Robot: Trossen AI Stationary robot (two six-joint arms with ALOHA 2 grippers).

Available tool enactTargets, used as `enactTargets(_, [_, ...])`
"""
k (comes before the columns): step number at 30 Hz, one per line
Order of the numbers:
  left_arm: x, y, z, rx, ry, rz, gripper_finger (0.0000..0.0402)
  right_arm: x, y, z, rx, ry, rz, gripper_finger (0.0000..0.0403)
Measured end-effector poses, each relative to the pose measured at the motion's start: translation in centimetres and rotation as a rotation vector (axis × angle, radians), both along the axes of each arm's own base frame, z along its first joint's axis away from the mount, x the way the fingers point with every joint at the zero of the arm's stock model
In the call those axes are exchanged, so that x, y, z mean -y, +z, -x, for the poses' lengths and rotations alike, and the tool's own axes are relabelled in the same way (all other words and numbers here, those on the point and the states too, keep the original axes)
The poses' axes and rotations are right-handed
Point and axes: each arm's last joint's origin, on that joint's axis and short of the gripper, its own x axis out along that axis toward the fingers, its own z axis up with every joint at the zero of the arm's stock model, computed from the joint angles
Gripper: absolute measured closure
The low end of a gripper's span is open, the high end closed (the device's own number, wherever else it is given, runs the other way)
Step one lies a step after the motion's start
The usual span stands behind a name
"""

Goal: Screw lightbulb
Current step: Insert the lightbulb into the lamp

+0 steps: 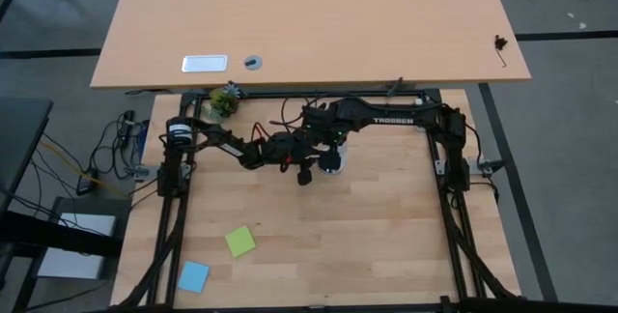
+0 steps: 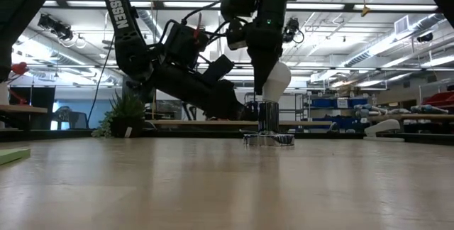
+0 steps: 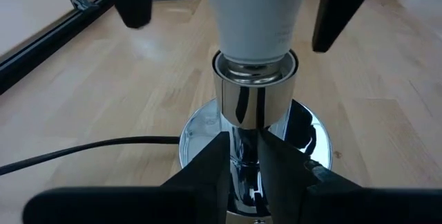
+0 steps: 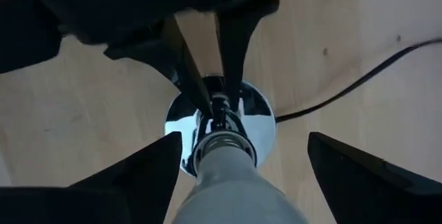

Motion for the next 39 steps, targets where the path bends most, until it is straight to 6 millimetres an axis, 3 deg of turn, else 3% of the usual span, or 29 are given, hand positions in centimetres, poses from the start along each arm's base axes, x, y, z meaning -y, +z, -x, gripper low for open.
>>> enactTargets(11, [0.0, 0.0, 0.0, -0.002, 0.000, 0.001, 0.0322, -0.8, 2.7, -0.7, 0.064, 0.057, 0.029, 0.0066])
enactTargets(16, [0.0, 0.0, 0.0, -0.003, 0.000, 0.001, 0.0327, -1.2, 3.8, -0.8, 0.057, 0.063, 0.113, 0.0087])
enactTargets(22, [0.0, 0.0, 0.0, -0.002, 0.000, 0.001, 0.0345, -1.5, 4.5, -0.5, 0.032, 0.062, 0.126, 0.0174])
enactTargets(30, [0.0, 0.0, 0.0, -0.002, 0.001, 0.003, 0.0365, -1.6, 4.4, 0.0, -0.023, 0.063, 0.114, 0.0379])
enactTargets(34, [0.0, 0.0, 0.0, -0.001, 0.001, 0.003, 0.0373, -1.9, 4.9, 0.3, -0.018, 0.068, 0.115, 0.0389])
enactTargets(39, [0.0, 0.0, 0.0, -0.001, 0.001, 0.003, 0.0383, -2.6, 6.9, 1.0, 0.067, 0.077, 0.132, 0.0397])
